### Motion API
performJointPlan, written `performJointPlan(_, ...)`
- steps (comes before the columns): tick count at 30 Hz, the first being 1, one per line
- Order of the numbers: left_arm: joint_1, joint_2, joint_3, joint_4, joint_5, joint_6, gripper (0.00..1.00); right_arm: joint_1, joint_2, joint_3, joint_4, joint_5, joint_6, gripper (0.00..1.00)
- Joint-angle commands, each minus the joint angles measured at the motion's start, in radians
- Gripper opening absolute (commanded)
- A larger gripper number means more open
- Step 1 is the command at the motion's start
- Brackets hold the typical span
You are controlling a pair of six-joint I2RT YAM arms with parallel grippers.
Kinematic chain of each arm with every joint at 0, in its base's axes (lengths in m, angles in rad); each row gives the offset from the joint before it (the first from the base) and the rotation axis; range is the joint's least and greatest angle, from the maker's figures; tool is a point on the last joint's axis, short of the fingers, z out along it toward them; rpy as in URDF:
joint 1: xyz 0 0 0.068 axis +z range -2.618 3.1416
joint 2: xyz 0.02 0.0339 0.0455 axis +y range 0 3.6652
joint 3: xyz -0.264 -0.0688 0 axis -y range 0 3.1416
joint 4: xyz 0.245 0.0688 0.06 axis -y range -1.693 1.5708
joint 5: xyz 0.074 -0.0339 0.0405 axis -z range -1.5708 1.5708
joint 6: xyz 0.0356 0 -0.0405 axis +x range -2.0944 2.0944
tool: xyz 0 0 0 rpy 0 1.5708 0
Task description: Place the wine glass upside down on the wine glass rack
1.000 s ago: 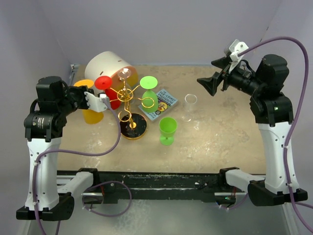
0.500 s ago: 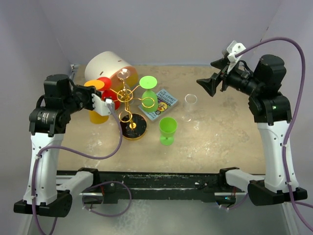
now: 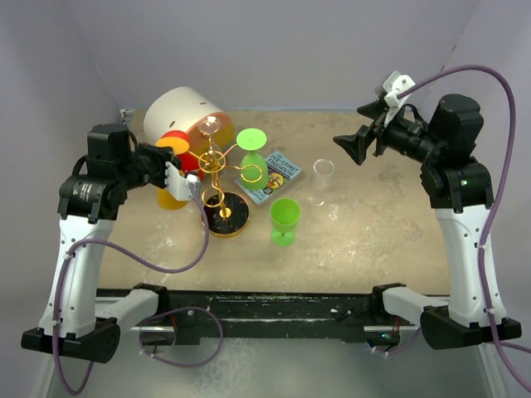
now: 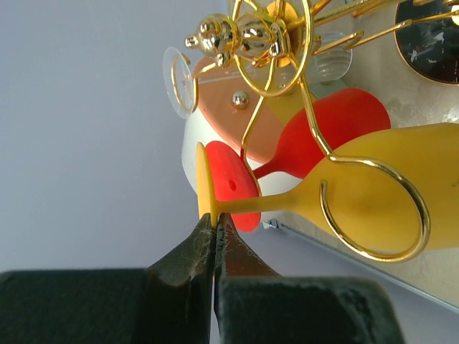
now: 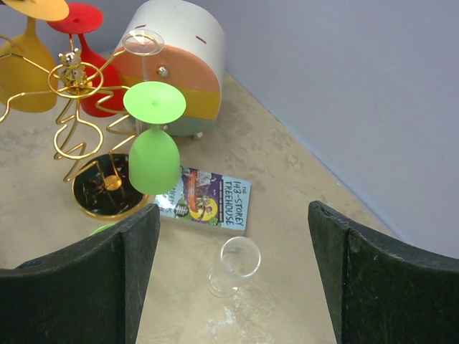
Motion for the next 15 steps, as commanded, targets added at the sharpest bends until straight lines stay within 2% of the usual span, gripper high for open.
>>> performJointPlan(1, -0.017, 0.0, 0.013, 0.001, 0.083, 0.042, 0.0, -0.003, -0.015, -0.005, 0.03, 0.011, -0.015, 0.86)
performJointPlan(15, -0.042, 0.009, 0.022, -0.056, 0.143, 0.087, 0.0, -0.003, -0.021, -0.017, 0.029, 0.019, -0.026, 0.87)
